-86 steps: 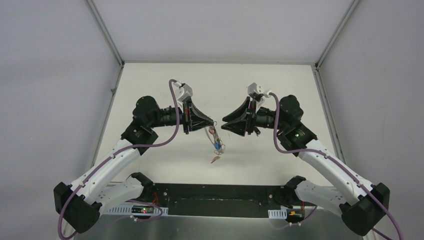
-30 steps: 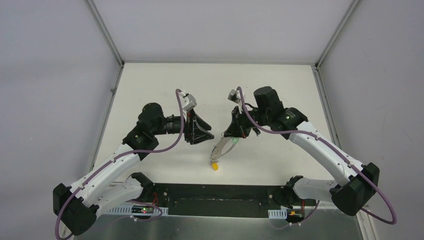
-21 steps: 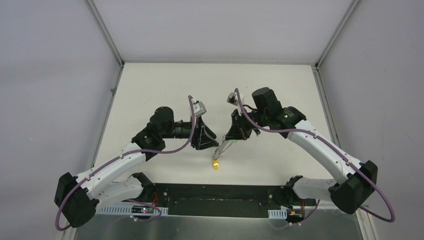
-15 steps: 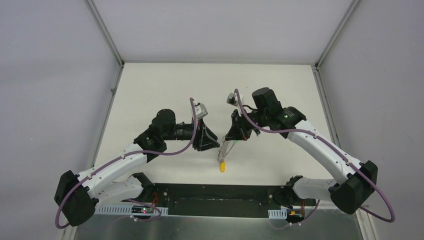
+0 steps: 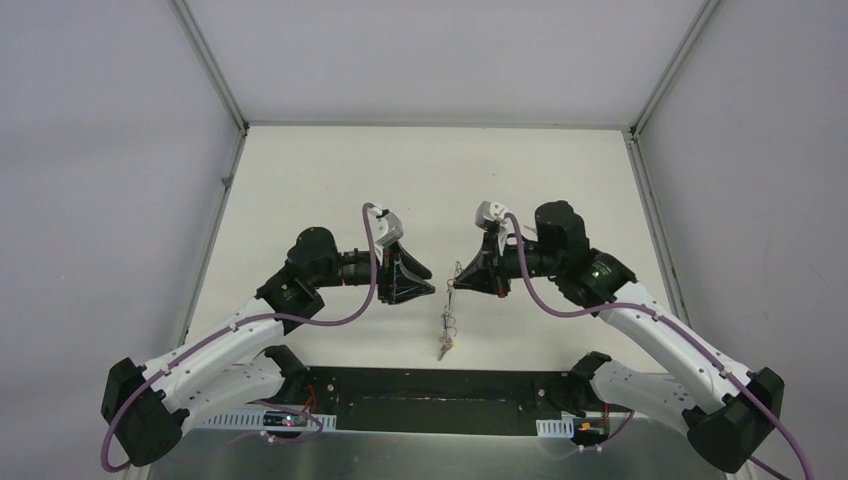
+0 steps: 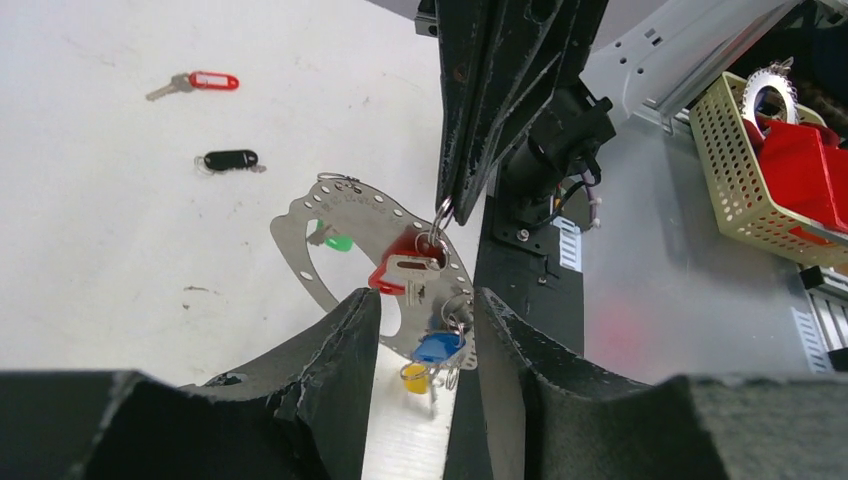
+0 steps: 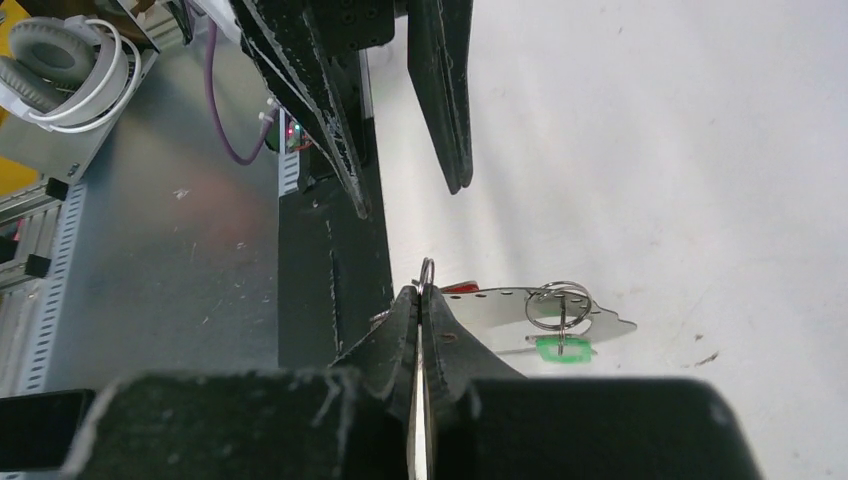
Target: Put the keys on the keyring
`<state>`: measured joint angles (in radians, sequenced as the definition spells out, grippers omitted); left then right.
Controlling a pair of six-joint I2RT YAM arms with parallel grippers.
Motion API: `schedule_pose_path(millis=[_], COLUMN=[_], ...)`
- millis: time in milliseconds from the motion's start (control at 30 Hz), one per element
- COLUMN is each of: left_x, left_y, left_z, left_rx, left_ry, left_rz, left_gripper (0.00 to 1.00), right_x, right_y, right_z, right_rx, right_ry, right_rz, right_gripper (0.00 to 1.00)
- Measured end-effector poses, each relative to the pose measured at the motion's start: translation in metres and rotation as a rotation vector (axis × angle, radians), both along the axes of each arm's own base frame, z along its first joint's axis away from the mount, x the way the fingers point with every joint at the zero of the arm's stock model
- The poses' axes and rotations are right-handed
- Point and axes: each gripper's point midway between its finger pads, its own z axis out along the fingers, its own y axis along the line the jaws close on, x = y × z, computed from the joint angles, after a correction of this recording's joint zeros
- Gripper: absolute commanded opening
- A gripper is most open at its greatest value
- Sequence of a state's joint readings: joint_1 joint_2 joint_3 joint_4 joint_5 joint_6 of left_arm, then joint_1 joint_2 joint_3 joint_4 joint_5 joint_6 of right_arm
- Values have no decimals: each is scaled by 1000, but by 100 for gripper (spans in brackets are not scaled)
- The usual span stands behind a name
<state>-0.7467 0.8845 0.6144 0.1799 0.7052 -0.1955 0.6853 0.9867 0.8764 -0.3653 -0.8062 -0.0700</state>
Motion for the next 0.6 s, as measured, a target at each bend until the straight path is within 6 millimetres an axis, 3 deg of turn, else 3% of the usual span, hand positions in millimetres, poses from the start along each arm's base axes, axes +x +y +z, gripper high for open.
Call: schedule_pose_path(millis=[300,600], left_x=[-7,-5], left_y=[8,5], left_z=[23,29], left_rx=[-54,-63], left_ry=[-139,-170], left_rz=[-3,-11], left_gripper=[37,31], right_x=[5,8], right_y=[7,16], right_z=[31,72], right_rx=[186,367], right_ry=[-119,-172], right_rz=[-27,-41], right_gripper=[0,0])
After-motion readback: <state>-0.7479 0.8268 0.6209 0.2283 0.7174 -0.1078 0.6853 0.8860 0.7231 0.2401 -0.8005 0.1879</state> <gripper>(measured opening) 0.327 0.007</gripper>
